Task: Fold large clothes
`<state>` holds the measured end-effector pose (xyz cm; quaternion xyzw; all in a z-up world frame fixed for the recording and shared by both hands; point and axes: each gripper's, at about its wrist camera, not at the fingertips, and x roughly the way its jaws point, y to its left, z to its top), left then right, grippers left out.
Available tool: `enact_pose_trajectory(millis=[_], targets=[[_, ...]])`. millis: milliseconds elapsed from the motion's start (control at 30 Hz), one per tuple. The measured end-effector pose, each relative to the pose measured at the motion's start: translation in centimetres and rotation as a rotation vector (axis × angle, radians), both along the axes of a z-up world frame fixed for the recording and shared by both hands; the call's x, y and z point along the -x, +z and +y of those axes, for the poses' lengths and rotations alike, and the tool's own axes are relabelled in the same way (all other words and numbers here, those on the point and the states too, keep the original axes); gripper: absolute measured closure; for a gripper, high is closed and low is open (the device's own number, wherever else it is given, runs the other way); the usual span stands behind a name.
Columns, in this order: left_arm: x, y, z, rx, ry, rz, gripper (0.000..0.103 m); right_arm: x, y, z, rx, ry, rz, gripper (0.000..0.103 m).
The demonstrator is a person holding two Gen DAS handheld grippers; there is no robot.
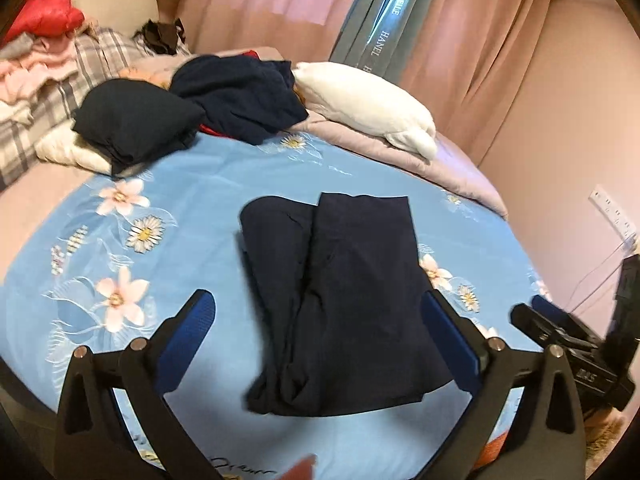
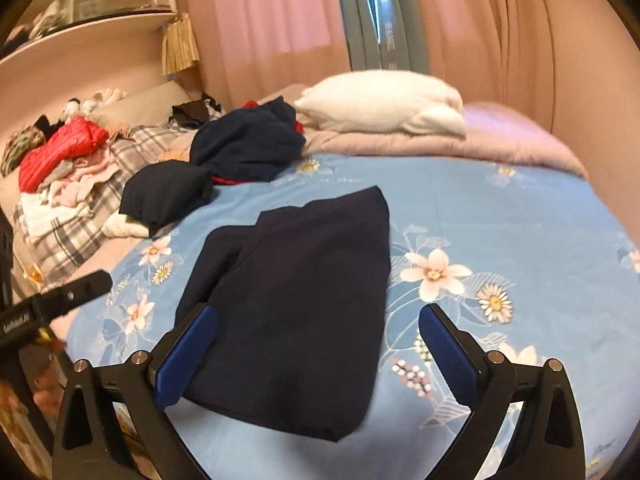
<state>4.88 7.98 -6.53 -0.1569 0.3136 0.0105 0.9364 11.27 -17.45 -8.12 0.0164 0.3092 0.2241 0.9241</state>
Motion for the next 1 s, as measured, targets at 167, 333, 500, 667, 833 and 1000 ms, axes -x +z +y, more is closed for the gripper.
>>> enact_pose_trajectory(millis=[167, 333, 500, 667, 833, 1000], targets=[[0.9, 0.0, -0.4, -0.051, -0.009, 0.001, 0.0, 1.1, 0.0, 0.0, 0.009, -0.005, -0.009, 0.001], [1.1, -0.4, -1.0, -0.092, -0.009, 0.018, 0.0, 1.7, -0.3, 0.3, 0.021, -0.015, -0.001, 0.001], [1.2, -0.9, -1.7, -0.123, -0.028, 0.038, 0.0, 2.1, -0.4, 0.2, 0.009, -0.016, 0.02, 0.001], [1.3, -1.2, -2.3, -0.15, -0.039, 0.055, 0.0, 2.7, -0.3, 0.1, 0.018, -0.032, 0.009, 0.001], [1.4, -1.3, -2.4, -0.151, -0.041, 0.061, 0.0, 2.8, -0.2, 0.2, 0.019, -0.032, 0.009, 0.001], [1.2, -1.6, -2.4, -0.155, -0.031, 0.081, 0.0, 2.9, -0.2, 0.1, 0.015, -0.031, 0.015, 0.001]])
